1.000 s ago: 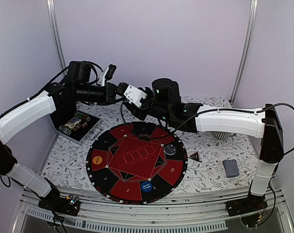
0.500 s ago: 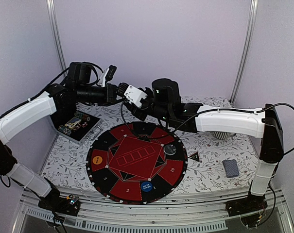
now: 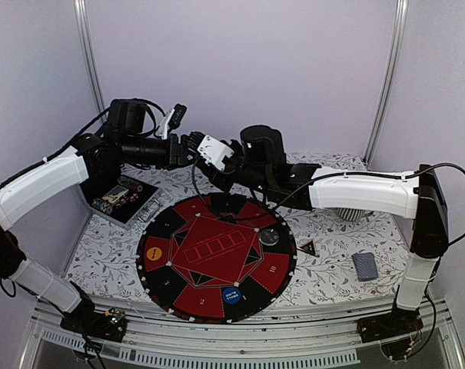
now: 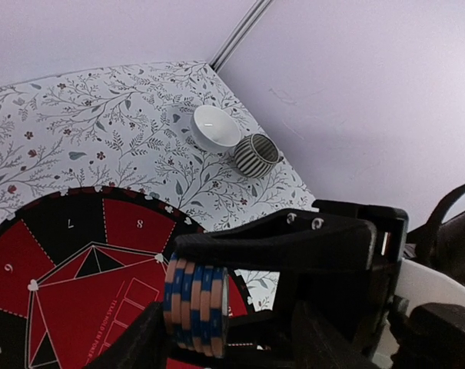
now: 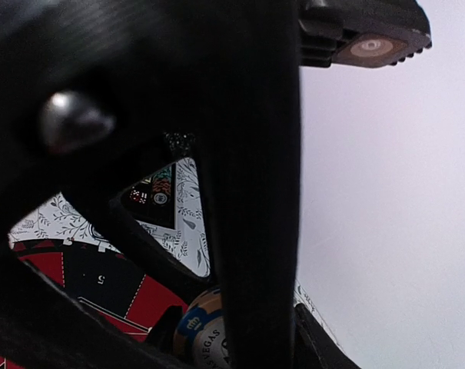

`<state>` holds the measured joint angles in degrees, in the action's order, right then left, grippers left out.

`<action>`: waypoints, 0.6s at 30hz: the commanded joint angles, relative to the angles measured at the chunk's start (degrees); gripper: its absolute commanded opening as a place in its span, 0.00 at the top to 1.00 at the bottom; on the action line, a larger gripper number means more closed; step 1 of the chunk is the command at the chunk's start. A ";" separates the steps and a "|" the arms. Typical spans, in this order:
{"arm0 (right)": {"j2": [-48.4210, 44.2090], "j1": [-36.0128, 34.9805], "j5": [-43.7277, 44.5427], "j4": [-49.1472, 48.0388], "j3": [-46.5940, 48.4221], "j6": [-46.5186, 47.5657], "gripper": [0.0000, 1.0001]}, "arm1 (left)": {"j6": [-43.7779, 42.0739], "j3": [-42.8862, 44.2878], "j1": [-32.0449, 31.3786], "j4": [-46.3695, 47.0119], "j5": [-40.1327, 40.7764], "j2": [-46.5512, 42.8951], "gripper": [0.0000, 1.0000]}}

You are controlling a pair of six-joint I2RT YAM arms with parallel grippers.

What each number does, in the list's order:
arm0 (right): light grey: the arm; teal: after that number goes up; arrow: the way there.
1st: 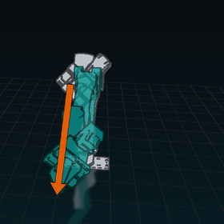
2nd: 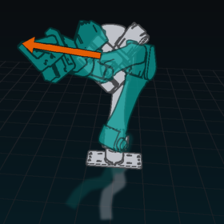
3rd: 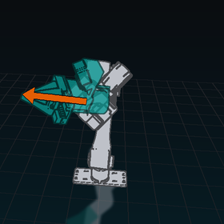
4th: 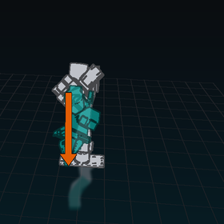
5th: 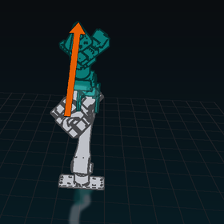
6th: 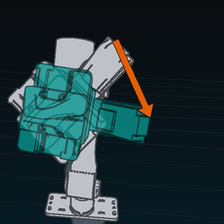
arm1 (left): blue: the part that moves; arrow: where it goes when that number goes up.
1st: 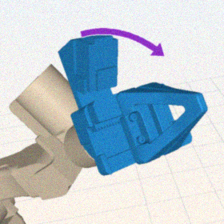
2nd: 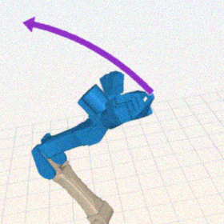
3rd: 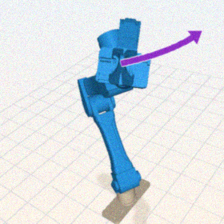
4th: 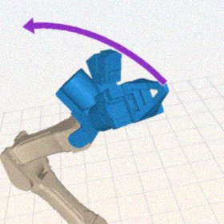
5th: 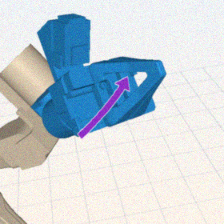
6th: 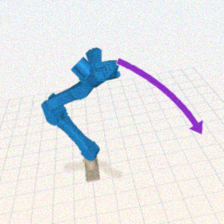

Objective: Distribute texas hold em gaming equipment
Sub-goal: Pass from the left arm to the right

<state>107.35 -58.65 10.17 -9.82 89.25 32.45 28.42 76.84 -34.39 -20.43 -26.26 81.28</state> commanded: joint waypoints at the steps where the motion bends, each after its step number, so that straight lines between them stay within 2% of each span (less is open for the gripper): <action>1: -2.50 0.81 -0.46 0.23 -0.90 -2.12 0.99 | -1.00 -1.37 -0.64 0.48 1.90 -2.00 0.38; 10: -5.13 1.00 -1.24 4.55 -2.83 -5.59 0.99 | -1.94 -4.58 2.68 0.84 7.19 -5.73 0.03; 18: -9.18 1.00 -1.49 13.44 -5.59 -11.70 0.99 | -3.27 -11.60 10.70 0.92 9.04 -9.75 0.02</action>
<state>102.17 -57.95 9.23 -1.45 84.58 25.45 27.14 68.40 -27.29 -19.88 -18.98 73.60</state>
